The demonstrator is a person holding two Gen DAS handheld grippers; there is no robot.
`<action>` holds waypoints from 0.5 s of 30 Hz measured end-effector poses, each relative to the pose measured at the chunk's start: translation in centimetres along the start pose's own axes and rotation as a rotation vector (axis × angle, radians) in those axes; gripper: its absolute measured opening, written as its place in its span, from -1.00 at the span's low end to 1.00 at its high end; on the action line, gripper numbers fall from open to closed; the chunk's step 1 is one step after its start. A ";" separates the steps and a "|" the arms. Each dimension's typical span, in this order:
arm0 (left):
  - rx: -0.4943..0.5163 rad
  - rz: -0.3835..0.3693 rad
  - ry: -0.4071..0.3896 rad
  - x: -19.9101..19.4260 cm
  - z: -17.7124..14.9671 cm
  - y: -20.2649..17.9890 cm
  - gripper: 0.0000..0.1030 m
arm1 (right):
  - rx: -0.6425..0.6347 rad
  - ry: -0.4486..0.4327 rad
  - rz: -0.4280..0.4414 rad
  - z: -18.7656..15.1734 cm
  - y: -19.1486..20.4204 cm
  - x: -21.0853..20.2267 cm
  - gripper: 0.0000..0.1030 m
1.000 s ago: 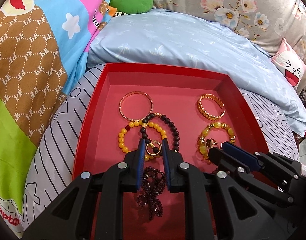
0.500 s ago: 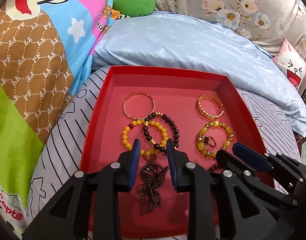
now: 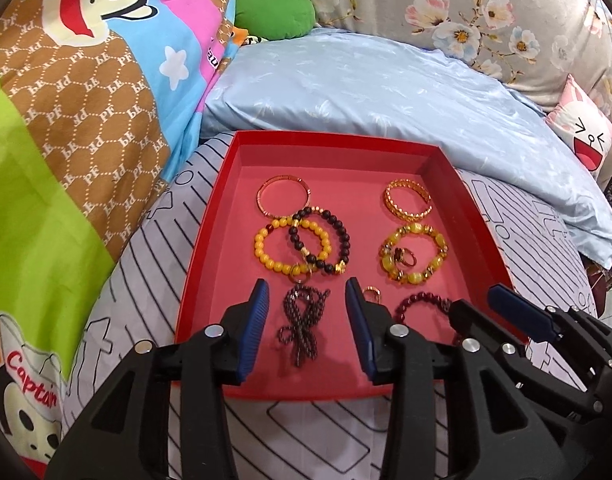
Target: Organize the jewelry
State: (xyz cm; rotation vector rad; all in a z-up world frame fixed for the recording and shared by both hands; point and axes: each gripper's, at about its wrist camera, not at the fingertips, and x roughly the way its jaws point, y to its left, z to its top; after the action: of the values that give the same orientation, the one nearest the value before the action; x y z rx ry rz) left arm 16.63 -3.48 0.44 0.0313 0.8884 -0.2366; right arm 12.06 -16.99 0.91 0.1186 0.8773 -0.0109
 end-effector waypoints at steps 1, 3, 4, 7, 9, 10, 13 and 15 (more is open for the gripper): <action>-0.004 0.012 0.000 -0.2 -0.1 0.0 -0.05 | 0.005 -0.001 -0.001 -0.2 -0.1 -0.2 -0.31; -0.019 0.030 -0.008 -0.7 -0.6 0.1 0.12 | 0.025 -0.005 -0.006 -0.7 -0.4 -0.8 -0.19; -0.023 0.030 -0.010 -0.9 -0.7 0.2 0.13 | 0.034 -0.009 -0.017 -1.0 -0.6 -1.1 -0.10; -0.027 0.035 -0.009 -1.5 -1.3 0.3 0.20 | 0.042 -0.014 -0.034 -1.6 -1.0 -1.7 0.04; -0.025 0.046 -0.007 -1.7 -1.6 0.2 0.26 | 0.046 -0.014 -0.042 -2.0 -1.2 -2.0 0.09; -0.024 0.052 -0.008 -1.8 -1.8 0.2 0.27 | 0.047 -0.013 -0.047 -2.1 -1.2 -2.1 0.15; -0.018 0.077 -0.012 -2.2 -2.4 0.1 0.36 | 0.054 -0.012 -0.063 -2.8 -1.5 -2.4 0.26; -0.022 0.099 -0.013 -2.4 -2.8 0.2 0.50 | 0.067 -0.007 -0.070 -3.2 -1.9 -2.5 0.36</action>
State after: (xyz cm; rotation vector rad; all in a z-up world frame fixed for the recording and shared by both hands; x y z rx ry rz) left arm 13.08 -2.52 0.50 0.0529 0.8739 -0.1349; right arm 7.85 -18.62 0.62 0.1505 0.8743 -0.1056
